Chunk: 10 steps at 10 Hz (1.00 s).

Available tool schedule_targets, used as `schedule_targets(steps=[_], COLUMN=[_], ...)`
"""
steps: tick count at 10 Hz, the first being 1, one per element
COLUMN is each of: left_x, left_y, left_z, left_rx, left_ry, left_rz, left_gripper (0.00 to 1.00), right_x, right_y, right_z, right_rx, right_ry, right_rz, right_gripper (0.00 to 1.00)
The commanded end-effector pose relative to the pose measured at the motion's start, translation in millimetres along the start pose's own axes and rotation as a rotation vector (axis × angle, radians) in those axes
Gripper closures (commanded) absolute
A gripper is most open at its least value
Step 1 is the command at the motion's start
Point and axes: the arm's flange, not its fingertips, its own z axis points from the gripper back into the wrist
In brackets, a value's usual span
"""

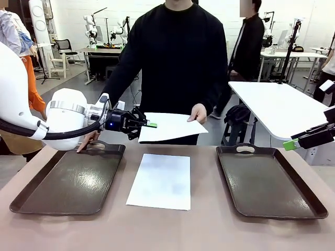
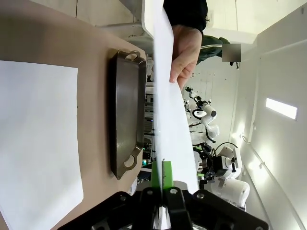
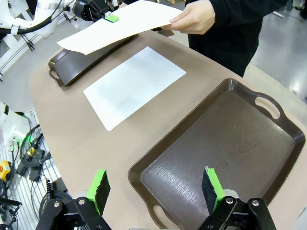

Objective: Sort the A4 documents.
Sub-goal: Receive the A4 Paper.

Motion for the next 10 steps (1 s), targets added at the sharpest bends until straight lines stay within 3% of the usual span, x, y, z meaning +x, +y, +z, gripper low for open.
schedule_targets(steps=[1,5,10], left_x=[-6.7,-7.2,-1.5], left_y=[0.1,0.7,0.7], left_z=[3.6,0.7,-0.8], left_rx=[-0.016,0.025,0.001], left_ry=[-0.006,0.033,0.003], left_rz=[-0.016,-0.025,-0.002], left_gripper=[1.0,1.0,1.0], right_x=[1.7,1.7,1.7], right_y=[-3.4,-3.4,-3.4], right_z=[-3.7,-3.7,-3.7], right_rx=[0.018,0.018,0.018], right_ry=[-0.023,-0.023,-0.023], right_rz=[0.009,0.009,0.009], right_gripper=[0.0,0.0,0.0])
